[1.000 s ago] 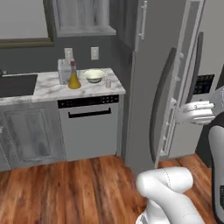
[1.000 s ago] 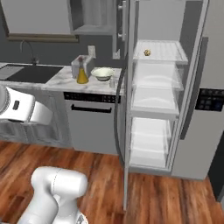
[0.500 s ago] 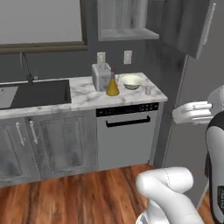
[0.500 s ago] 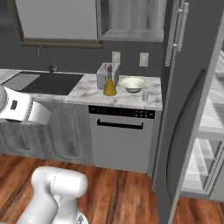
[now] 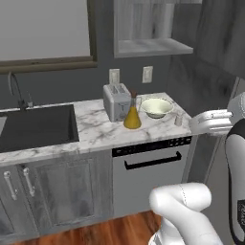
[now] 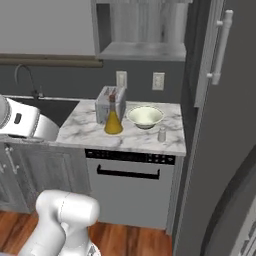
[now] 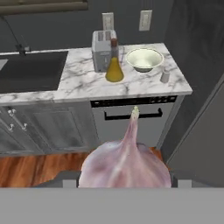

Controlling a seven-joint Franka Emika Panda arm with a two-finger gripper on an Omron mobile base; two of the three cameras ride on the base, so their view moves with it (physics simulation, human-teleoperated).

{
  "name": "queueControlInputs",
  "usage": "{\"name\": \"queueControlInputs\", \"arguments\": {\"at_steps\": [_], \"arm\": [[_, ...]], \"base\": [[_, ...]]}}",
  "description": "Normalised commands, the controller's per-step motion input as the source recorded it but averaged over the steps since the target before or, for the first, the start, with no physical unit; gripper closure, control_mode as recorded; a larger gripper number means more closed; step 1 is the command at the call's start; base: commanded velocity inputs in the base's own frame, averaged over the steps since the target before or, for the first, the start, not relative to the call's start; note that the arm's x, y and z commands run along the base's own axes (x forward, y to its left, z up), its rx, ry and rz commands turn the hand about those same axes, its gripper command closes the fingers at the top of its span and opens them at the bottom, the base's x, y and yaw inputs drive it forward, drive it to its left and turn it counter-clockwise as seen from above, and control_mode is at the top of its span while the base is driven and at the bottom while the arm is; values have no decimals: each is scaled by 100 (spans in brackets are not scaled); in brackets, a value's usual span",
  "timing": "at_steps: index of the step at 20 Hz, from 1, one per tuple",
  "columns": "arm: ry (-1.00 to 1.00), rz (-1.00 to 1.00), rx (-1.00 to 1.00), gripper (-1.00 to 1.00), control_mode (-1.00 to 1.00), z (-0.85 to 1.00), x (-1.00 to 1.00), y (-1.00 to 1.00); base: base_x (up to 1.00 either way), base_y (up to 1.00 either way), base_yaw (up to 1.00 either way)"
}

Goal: Retrieve the bottle and the shaker from the cabinet and place them next to the mixing bowl on the counter. Then add garlic from the fridge to the mixing bowl.

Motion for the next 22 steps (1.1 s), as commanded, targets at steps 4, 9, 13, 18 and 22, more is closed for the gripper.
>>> {"name": "queueControlInputs", "arguments": {"at_steps": [4, 9, 13, 18, 22], "arm": [[0, 0, 0, 100, 100, 0, 0, 0], [0, 0, 0, 100, 100, 0, 0, 0], [0, 0, 0, 100, 100, 0, 0, 0], [0, 0, 0, 100, 100, 0, 0, 0], [0, 0, 0, 100, 100, 0, 0, 0]], "base": [[83, -11, -9], [67, -34, -2], [52, -52, 0], [49, -33, 0], [65, -2, 0]]}}
